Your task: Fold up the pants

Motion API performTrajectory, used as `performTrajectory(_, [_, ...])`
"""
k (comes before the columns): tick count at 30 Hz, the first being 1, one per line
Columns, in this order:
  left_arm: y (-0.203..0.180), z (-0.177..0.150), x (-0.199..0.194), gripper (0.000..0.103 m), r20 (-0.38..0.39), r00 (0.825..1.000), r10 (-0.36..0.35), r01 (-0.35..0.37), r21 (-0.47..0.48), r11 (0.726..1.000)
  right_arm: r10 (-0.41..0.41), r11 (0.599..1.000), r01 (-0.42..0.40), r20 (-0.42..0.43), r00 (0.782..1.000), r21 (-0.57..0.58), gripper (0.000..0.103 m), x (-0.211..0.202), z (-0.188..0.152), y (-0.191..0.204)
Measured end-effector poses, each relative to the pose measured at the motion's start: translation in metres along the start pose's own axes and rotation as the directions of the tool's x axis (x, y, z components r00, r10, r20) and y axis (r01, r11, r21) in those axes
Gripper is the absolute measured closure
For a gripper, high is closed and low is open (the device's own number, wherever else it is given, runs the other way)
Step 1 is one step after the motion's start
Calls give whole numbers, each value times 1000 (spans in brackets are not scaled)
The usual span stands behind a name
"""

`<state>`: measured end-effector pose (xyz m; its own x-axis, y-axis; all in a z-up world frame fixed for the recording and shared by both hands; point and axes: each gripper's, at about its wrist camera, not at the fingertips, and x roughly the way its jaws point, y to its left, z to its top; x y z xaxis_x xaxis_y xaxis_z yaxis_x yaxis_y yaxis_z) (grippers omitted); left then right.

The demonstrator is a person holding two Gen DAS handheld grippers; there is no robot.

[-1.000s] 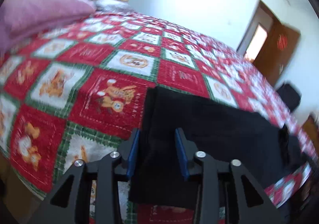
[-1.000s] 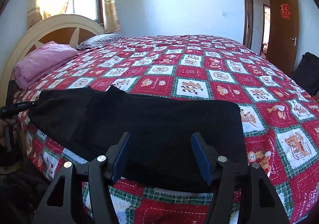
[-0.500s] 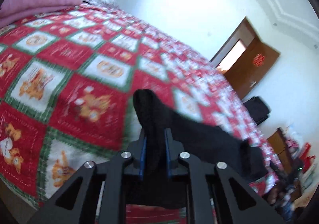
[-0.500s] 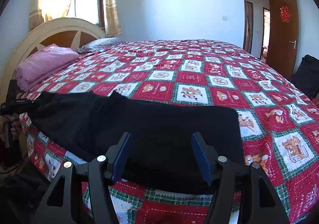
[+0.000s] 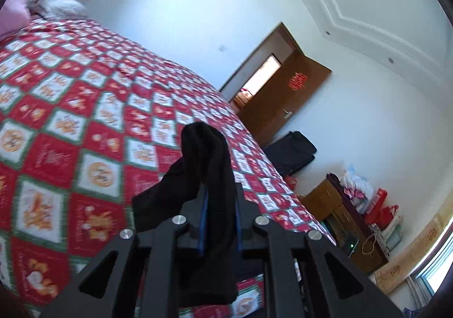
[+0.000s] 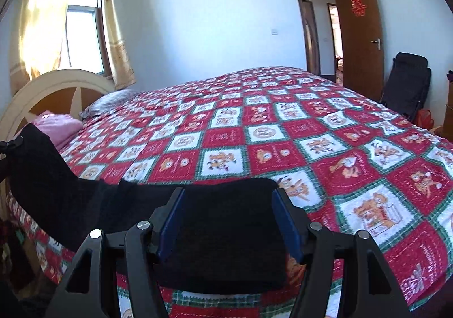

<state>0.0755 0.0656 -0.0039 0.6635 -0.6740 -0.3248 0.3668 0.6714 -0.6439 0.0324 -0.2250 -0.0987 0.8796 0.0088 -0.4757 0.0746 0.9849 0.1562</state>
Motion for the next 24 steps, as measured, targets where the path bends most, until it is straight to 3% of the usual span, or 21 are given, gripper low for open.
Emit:
performTrajectory(6, [-36,7,47,88,-106,994,-41,50,92,994,-47,995,43,41,998,91,35,-10,14,-32])
performTrajectory(15, [-59,-10,125,88,-271,963,-4,49,157,986,-168,951,171,-34,985,258,35,7,6,-83])
performTrajectory(19, [-67,-29,165,88,-349,936,47,27,204,979,-191,923,201,-65,980,329,35,11,1,-100])
performTrajectory(24, [-66,-64,210,87,-442,889,122,-9,250,968,-211,893,226,-80,974,390,35,12,-2,-115])
